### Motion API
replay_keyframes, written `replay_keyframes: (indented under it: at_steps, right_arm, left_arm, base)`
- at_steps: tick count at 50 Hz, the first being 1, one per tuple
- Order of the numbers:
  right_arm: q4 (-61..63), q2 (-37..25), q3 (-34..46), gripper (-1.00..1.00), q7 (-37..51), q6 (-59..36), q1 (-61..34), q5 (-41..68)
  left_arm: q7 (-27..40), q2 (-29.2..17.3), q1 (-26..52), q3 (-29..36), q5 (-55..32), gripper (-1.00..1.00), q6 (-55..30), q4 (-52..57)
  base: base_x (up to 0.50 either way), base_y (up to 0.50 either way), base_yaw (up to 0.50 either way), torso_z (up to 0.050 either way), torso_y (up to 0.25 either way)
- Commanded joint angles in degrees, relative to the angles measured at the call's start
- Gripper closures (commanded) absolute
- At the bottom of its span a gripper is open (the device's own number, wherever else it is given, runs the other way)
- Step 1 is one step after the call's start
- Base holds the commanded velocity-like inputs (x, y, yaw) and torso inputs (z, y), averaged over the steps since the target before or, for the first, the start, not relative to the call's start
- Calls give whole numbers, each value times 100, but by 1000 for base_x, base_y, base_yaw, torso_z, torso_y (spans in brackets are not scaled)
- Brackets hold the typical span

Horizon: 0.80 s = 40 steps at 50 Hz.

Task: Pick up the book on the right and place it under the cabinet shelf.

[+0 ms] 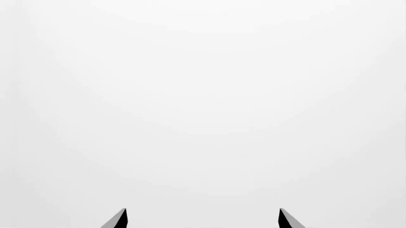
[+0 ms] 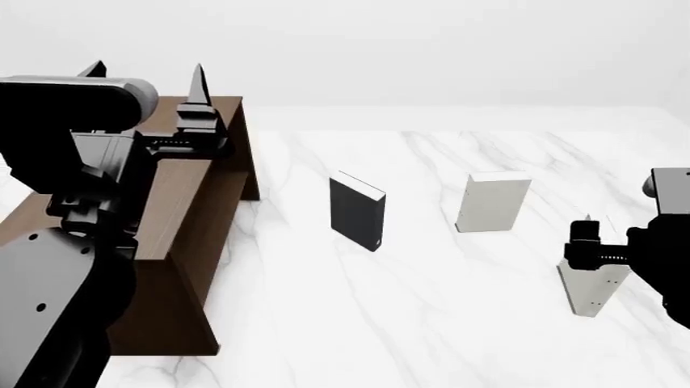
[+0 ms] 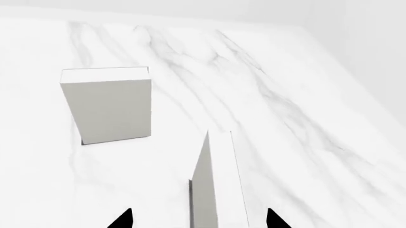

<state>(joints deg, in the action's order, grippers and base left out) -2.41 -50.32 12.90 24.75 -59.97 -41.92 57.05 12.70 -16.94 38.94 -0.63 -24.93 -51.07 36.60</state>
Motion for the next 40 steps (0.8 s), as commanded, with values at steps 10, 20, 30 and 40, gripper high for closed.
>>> replay_keyframes:
  at_steps: [10, 20, 30, 40]
  right_arm:
    - [-260, 68, 14, -100, -145, 267, 140, -102]
    - [-417, 76, 2, -100, -181, 418, 208, -187]
    - [-556, 90, -7, -100, -216, 541, 284, -246]
    - [-687, 113, 4, -100, -244, 612, 337, -290]
  left_arm:
    - [33, -51, -44, 24, -38, -100, 26, 3]
    - [49, -71, -61, 46, -59, -100, 33, 13]
    - [74, -89, -57, 47, -89, -100, 24, 33]
    - [82, -108, -74, 54, -104, -100, 59, 15]
  base:
    - [0, 0, 0, 0, 0]
    - [0, 0, 0, 0, 0]
    - [0, 0, 0, 0, 0]
    - [0, 0, 0, 0, 0]
